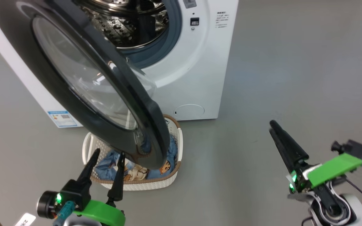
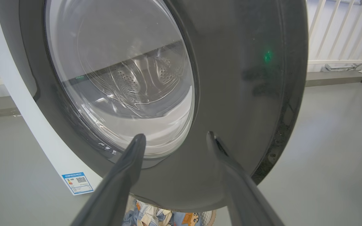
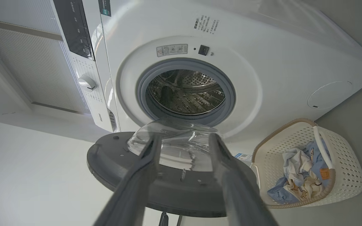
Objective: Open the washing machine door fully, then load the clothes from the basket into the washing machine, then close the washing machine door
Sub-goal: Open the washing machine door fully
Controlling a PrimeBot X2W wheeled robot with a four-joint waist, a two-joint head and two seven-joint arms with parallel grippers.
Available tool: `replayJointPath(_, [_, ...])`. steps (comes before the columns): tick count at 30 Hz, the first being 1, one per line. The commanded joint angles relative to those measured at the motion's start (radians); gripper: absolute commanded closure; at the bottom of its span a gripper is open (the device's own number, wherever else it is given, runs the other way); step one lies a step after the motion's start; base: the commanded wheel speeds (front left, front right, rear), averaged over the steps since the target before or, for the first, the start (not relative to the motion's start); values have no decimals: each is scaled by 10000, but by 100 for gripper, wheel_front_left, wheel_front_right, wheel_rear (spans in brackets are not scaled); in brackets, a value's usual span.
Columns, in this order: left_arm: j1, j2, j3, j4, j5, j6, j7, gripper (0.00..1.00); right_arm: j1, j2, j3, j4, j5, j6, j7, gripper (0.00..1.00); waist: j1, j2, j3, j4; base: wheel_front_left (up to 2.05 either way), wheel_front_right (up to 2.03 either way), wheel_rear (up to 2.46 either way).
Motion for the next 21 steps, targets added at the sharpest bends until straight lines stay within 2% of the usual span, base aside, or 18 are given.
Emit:
replayJointPath(1, [-59,178,370,-184,137,-58,-80,0,179,-82,84,-482,-271,17,-300,0,0,0,-111,-165,0,0,0])
replayJointPath(6, [27,178,416,-150,172,-84,-80,0,816,-155,-47,-802,-1066,17,-1260,0,0,0,-202,-283,0,0,0])
replayJointPath(13, [167,178,484,-75,178,-113,-80,0,1333,-717,-140,-616,-3927,17,-3733,0,0,0,-392,-366,0,0,0])
replayJointPath(18, [285,178,525,-47,192,-132,-80,0,1448,-1088,-701,-80,-7171,17,-4699,0,0,0,-551,-404,0,0,0])
replayJointPath(21, [337,178,543,-35,190,-145,-80,0,1481,-781,-1277,-56,-9194,17,-4793,0,0,0,-631,-412,0,0,0])
